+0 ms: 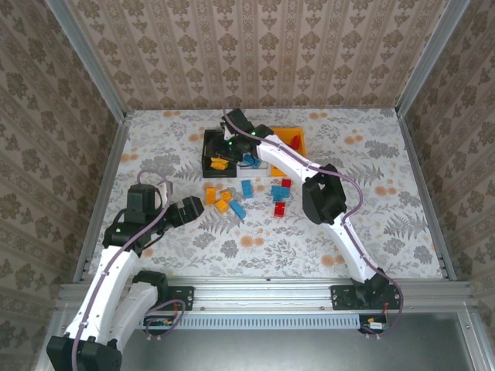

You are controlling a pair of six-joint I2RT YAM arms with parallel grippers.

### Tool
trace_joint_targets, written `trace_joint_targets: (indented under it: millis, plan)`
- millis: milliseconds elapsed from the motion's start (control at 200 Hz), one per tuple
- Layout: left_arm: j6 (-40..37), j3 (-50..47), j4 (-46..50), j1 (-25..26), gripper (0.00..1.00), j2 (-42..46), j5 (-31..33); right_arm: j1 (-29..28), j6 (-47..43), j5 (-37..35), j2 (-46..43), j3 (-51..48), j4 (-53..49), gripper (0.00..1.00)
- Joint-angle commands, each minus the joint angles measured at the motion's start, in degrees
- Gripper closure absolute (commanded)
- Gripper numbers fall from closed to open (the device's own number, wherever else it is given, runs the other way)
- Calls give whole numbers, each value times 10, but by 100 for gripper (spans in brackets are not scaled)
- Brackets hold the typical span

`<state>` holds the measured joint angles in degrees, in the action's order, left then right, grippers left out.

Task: Sort the legos into containers by color

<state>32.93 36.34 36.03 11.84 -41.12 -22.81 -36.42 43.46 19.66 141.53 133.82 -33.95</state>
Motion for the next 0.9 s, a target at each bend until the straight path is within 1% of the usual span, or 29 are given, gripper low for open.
trace_joint_targets:
  millis: [0,165,275,355,455,630,680,700,755,820,880,895]
  plan:
    - [-16,3,10,-5,0,0,-11,6,10,16,3,30,-28,44]
    - [-19,13,21,-4,0,-6,-8,9,-9,21,-43,23,-50,42]
    - [-27,28,41,7,0,-18,10,11,-34,17,-109,-11,-60,41]
    - [-29,40,56,26,0,-26,37,14,-65,-1,-174,-61,-68,39]
    - [-31,54,66,63,0,-35,78,19,-121,-49,-270,-157,-79,35]
    - [-37,73,63,131,0,-81,138,36,-218,-143,-433,-364,-126,27]
    - [-42,82,60,139,0,-106,153,43,-228,-162,-477,-436,-131,26]
    - [-45,86,60,156,0,-117,158,45,-230,-168,-495,-465,-131,26]
    - [-53,97,55,169,1,-148,173,53,-227,-175,-542,-543,-126,25]
    - [-66,111,44,176,3,-188,180,59,-221,-170,-589,-626,-117,25]
    - [-72,126,31,178,5,-225,181,62,-214,-169,-614,-684,-111,25]
    - [-73,129,27,178,6,-234,181,63,-211,-170,-633,-695,-111,24]
